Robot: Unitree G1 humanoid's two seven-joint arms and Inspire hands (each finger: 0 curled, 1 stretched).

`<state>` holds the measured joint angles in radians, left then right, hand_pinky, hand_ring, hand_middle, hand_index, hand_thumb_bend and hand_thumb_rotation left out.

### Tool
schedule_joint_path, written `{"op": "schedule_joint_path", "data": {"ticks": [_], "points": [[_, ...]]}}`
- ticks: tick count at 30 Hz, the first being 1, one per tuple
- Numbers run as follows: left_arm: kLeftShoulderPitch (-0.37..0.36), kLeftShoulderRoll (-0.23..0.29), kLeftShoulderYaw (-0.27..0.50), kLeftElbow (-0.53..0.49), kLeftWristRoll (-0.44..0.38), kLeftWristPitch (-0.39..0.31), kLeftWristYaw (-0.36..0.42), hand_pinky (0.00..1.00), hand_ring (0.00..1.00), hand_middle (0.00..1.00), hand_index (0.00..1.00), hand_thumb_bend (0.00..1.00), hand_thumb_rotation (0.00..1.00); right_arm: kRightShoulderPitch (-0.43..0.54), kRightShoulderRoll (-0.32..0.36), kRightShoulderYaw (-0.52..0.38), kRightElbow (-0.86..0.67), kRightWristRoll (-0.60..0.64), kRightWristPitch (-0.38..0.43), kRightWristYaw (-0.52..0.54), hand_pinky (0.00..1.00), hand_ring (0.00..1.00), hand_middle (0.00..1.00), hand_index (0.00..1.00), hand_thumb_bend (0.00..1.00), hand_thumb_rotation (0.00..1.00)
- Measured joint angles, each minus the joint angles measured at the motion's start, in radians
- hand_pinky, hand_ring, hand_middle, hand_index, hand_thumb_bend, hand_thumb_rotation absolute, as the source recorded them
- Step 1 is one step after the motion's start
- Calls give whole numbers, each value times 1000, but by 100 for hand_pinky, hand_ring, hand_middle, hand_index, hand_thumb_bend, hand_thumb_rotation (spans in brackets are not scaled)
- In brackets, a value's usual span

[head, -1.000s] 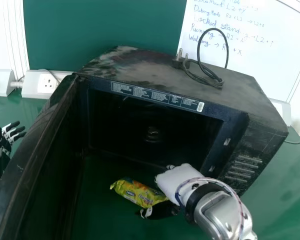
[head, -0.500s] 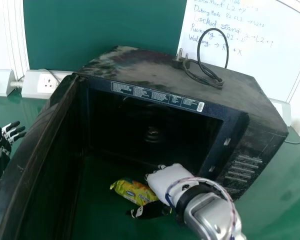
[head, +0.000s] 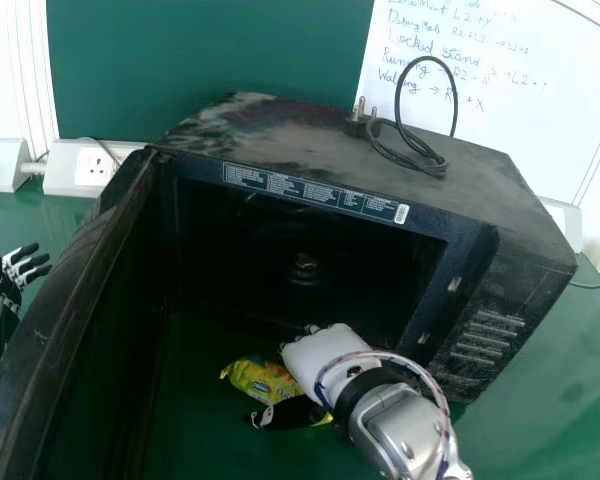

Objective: Put biscuit inside oven

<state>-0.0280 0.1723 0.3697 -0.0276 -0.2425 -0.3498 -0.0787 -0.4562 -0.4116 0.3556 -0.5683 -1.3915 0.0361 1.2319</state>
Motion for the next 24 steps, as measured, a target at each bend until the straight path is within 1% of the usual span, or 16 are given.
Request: {"op": "schedule_joint_path", "data": {"ticks": [2,8,13,17,21,24], "points": [[0,0,0,0,0,0,-1,63,68,69,73,51,51,1,2,1,16,-5,-2,-8,83,87,90,89,100,41],[3,0,0,-8,-2,7,1,63,68,69,73,51,51,4,7,8,65,-25,-12,-52,78,83,87,86,100,40],[3,-1,0,-10,-4,8,1,63,68,69,72,50,51,4,3,19,80,-45,-35,-102,74,80,85,85,100,34],[3,-1,0,-10,-4,10,2,63,68,69,72,50,51,5,-10,22,90,-51,-55,-138,73,79,84,84,96,30],[4,0,0,-11,-4,11,5,63,68,70,72,49,52,15,-18,23,94,-52,-66,-162,72,80,85,84,94,26],[4,0,0,-11,-3,11,6,62,68,69,72,49,51,31,-23,23,92,-58,-71,-173,72,81,86,84,90,22]]}}
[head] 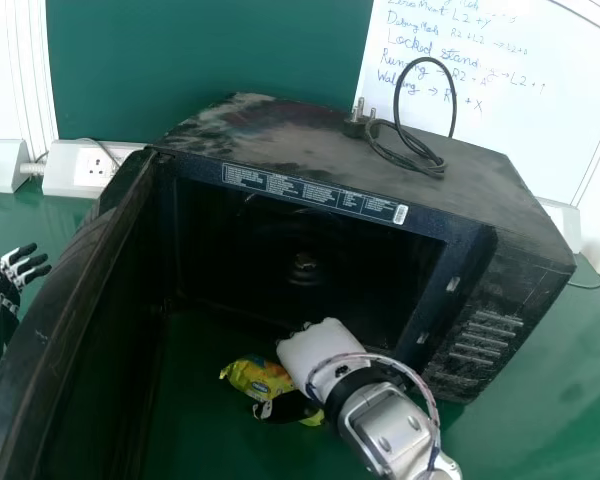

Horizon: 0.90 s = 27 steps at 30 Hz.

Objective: Put biscuit inside oven

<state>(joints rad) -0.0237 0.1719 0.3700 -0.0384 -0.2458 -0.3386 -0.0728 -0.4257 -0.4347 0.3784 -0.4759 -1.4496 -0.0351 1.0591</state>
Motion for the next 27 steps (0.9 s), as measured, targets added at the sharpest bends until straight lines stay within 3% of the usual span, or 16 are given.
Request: {"op": "schedule_joint_path", "data": {"ticks": [9,14,18,20,27], "points": [[0,0,0,0,-1,0,1,63,68,70,72,50,51,39,-6,10,-3,-24,-11,-28,75,84,89,86,79,16],[0,0,0,0,-2,0,-2,63,68,69,73,49,51,60,-6,14,2,-31,-13,-57,71,84,89,86,75,11],[0,0,0,0,-4,0,-8,63,68,70,72,50,51,66,-4,14,2,-33,-11,-62,69,81,86,82,75,13],[0,0,1,0,-4,0,-8,63,68,69,72,51,51,67,-3,16,6,-37,-11,-69,64,73,80,79,75,15],[0,0,1,0,-1,0,-4,62,67,69,72,51,50,66,6,30,31,-43,-12,-98,71,78,83,86,75,19]]}}
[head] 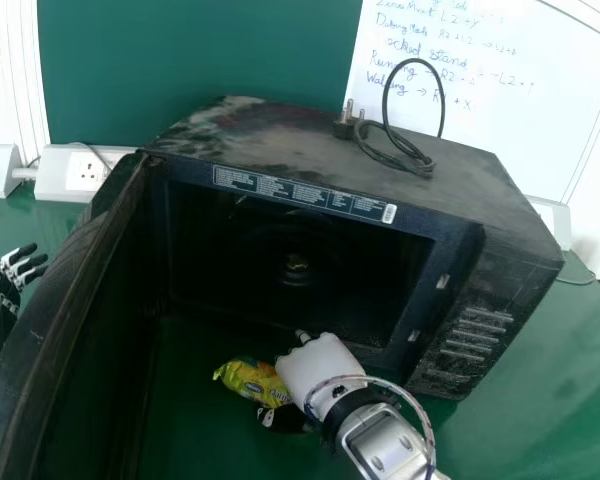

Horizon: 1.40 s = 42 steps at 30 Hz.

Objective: Put biscuit inside oven

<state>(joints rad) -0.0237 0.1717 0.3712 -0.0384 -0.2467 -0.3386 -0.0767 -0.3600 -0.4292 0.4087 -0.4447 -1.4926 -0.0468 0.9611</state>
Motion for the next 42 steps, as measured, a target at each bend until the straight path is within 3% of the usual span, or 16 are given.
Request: {"op": "schedule_joint_path", "data": {"ticks": [2,6,9,17,29,38,40,42], "points": [[0,0,0,0,0,0,3,62,68,69,72,51,50,-2,1,1,4,2,0,-3,72,80,85,87,78,20],[0,0,0,0,-2,0,1,63,68,69,72,51,51,-22,1,7,26,23,-2,-3,63,70,78,85,95,31],[0,0,0,0,-2,-1,-5,63,68,69,72,51,51,-48,1,20,46,36,-5,6,60,69,78,87,100,34],[1,0,0,0,-2,0,-4,62,67,69,72,50,50,-88,2,35,81,72,-8,12,64,73,81,87,100,35],[2,-2,0,-8,-1,0,5,62,68,69,72,50,50,-127,3,64,120,90,-8,11,55,65,75,82,100,36],[5,-2,0,-12,-4,1,5,63,68,69,72,51,51,-138,3,75,129,91,-7,9,60,70,79,85,100,37],[5,-2,0,-13,-4,1,5,63,68,69,72,51,51,-140,2,79,134,91,-7,1,60,71,80,85,98,35],[5,-2,0,-13,-3,1,5,62,68,69,72,51,51,-140,2,86,142,89,-7,-17,58,69,79,85,85,29]]}}
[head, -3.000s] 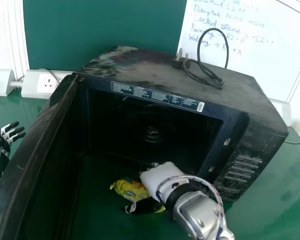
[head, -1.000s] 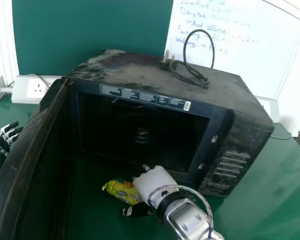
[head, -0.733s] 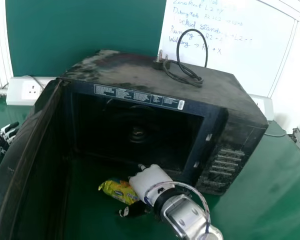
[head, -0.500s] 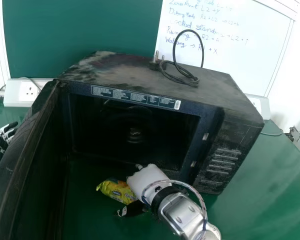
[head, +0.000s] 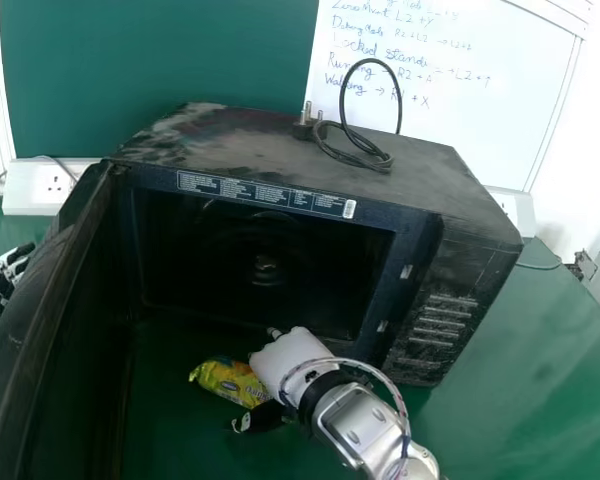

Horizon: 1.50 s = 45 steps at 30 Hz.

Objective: Put biscuit inside oven

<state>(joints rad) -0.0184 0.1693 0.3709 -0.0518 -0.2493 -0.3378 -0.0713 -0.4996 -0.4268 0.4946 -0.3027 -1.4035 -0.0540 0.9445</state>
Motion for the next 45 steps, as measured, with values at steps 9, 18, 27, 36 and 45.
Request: {"op": "schedule_joint_path", "data": {"ticks": [9,18,27,36,45], "points": [[0,-1,0,-6,1,1,3,62,68,70,72,51,51,97,17,5,56,-11,52,-291,28,35,48,52,54,0],[0,-1,-1,-6,1,2,1,63,68,69,72,50,51,136,36,24,62,-63,93,-377,19,25,47,49,53,0],[0,-4,-1,-6,0,2,1,62,68,69,72,50,50,140,40,23,62,-62,98,-378,16,21,47,49,53,0],[0,-4,-1,-6,3,2,2,62,67,69,72,51,50,155,40,-2,37,-18,105,-349,19,26,47,49,53,0],[0,-4,-1,-6,3,2,1,63,68,70,72,50,50,160,25,-38,-18,27,105,-295,13,20,47,49,53,0]]}}
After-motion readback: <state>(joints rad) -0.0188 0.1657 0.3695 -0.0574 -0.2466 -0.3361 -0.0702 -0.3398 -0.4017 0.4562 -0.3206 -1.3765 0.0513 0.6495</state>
